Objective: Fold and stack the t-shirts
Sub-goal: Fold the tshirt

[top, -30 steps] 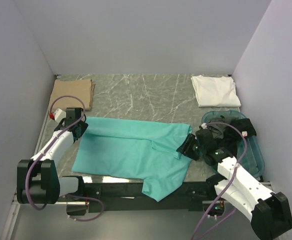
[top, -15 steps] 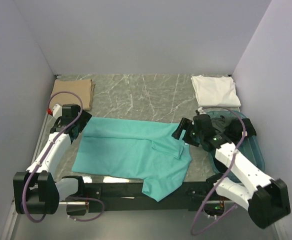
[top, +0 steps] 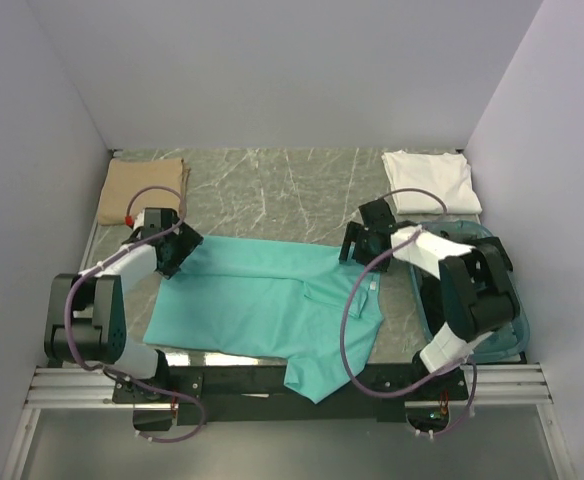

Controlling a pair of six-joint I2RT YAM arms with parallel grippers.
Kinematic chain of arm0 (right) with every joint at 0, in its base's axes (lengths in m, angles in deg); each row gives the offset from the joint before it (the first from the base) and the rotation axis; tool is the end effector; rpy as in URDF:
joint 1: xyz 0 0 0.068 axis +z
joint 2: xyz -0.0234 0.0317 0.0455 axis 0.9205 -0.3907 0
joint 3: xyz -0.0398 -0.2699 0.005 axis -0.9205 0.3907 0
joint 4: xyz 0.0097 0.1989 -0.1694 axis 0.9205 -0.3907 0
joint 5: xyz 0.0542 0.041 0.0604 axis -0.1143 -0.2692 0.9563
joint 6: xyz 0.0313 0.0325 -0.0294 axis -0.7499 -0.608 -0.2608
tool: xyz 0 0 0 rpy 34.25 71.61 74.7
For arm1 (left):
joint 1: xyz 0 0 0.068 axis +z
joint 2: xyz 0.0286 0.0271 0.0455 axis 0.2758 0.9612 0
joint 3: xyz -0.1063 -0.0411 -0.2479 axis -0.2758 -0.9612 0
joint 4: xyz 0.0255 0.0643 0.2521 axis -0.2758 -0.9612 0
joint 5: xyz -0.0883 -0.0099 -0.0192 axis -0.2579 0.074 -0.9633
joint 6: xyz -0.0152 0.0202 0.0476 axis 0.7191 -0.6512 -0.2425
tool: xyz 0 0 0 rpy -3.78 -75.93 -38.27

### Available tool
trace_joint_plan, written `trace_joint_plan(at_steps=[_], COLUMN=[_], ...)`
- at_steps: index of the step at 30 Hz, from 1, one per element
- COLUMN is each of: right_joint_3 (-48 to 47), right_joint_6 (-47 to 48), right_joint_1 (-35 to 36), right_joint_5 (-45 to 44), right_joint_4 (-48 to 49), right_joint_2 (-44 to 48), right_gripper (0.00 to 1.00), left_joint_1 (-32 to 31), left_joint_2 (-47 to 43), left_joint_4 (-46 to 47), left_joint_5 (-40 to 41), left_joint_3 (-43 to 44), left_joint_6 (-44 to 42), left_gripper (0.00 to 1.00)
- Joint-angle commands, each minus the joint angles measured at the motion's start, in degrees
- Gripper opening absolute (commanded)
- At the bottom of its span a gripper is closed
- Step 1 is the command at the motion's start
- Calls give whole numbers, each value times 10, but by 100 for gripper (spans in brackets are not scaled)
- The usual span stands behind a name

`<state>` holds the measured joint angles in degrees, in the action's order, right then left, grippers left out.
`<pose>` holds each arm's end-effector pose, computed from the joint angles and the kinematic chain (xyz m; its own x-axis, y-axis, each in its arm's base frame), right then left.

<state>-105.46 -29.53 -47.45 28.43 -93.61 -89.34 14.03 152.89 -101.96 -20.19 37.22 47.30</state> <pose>0.2848 0.1022 0.1714 -0.8786 0.2540 -0.4044 0.1442 0.9484 0.2823 0.2778 -0.0063 0.1727 -0.4647 -0.7814 -0.4165 -0.6517 0.6203 -0.4365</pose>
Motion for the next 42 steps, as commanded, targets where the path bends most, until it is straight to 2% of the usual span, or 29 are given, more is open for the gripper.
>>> trace_joint_plan(at_steps=[1,13,22,27,35,42], right_joint_3=[-52,-204,-355,-407,-432,-370], right_joint_6=[25,57,99,112,140,137], right_joint_1=[-10,-68,-101,-114,-111,-73], right_joint_5=[-17,-17,-19,-20,-17,-38], right_joint_4=[-10,-90,-142,-150,-160,-145], right_joint_2=[-55,-185,-278,-309,-252,-94], right_gripper=[86,86,86,85,87,88], left_joint_1=[-3,-30,-45,-46,-58,-76], left_joint_2=[24,115,130,140,96,-23], left_joint_4=[37,20,-17,-29,-54,-119], left_joint_5=[-12,1,62,73,89,127], left_joint_3=[31,86,133,152,172,152], left_joint_6=[-13,4,28,31,27,51], left_gripper=[100,99,99,99,99,99])
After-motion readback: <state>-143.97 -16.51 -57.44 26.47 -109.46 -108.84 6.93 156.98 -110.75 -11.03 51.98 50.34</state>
